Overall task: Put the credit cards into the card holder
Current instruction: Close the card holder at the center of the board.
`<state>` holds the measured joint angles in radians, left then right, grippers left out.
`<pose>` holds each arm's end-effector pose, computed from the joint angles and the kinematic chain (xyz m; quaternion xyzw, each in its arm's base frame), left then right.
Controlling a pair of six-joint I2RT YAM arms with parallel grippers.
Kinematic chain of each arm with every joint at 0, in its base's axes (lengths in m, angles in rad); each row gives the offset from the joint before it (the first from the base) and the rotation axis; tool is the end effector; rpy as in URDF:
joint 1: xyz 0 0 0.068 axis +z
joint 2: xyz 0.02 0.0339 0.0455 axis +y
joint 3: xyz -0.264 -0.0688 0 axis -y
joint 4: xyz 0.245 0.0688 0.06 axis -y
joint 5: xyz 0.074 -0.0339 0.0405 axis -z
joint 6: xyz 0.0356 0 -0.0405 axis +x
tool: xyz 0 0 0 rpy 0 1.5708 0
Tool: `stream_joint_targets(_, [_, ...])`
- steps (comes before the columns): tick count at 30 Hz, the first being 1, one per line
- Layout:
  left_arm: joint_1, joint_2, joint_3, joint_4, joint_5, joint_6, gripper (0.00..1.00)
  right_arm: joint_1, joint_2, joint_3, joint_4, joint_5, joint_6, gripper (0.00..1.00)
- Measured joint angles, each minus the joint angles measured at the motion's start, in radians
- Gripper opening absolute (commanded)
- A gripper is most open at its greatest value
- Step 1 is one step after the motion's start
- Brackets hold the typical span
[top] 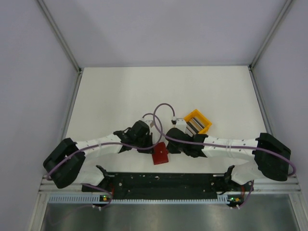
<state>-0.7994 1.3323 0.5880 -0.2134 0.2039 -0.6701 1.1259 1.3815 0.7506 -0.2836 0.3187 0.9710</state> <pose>0.1629 -0.1779 0.1591 0.0919 0.9445 -0.2733 0.1577 0.1260 0.2383 0.1913 -0.0213 0.9358 0.2008 0.2889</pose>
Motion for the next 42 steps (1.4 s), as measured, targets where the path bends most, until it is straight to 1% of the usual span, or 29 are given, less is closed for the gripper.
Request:
stream_joint_targets(9, [-0.034, 0.051, 0.025, 0.014, -0.035, -0.01, 0.03, 0.001, 0.011, 0.0, 0.023, -0.045, -0.003, 0.0])
stream_joint_targets(13, [-0.04, 0.054, 0.028, 0.014, -0.045, -0.026, 0.03, 0.004, 0.078, 0.002, 0.047, -0.085, -0.006, 0.0])
stream_joint_targets(16, [-0.04, 0.053, 0.028, 0.014, -0.049, -0.037, 0.02, 0.005, 0.124, 0.01, 0.067, -0.106, -0.001, 0.06])
stream_joint_targets(20, [-0.04, 0.053, 0.028, 0.013, -0.051, -0.046, 0.02, 0.005, 0.126, 0.013, 0.079, -0.114, -0.002, 0.2])
stream_joint_targets(23, [-0.04, 0.053, 0.028, 0.014, -0.052, -0.053, 0.01, 0.006, 0.112, 0.013, 0.081, -0.116, -0.009, 0.27])
stream_joint_targets(32, [-0.041, 0.049, 0.026, 0.014, -0.056, -0.069, 0.0, 0.006, 0.012, 0.01, 0.051, -0.098, -0.011, 0.29])
stream_joint_targets(34, [-0.042, 0.044, 0.023, 0.014, -0.06, -0.072, 0.01, 0.006, -0.006, 0.008, 0.048, -0.095, -0.01, 0.26])
stream_joint_targets(36, [-0.042, 0.04, 0.022, 0.014, -0.063, -0.076, 0.01, 0.006, -0.023, 0.005, 0.048, -0.091, -0.009, 0.22])
stream_joint_targets(38, [-0.042, 0.035, 0.019, 0.014, -0.065, -0.079, 0.04, 0.006, -0.05, -0.005, 0.043, -0.081, -0.008, 0.17])
stream_joint_targets(40, [-0.042, 0.027, 0.018, 0.013, -0.066, -0.079, 0.06, 0.006, -0.078, -0.016, 0.032, -0.069, -0.009, 0.07])
stream_joint_targets(42, [-0.042, 0.015, 0.018, 0.012, -0.067, -0.077, 0.09, 0.006, -0.12, -0.037, 0.028, -0.055, -0.011, 0.0])
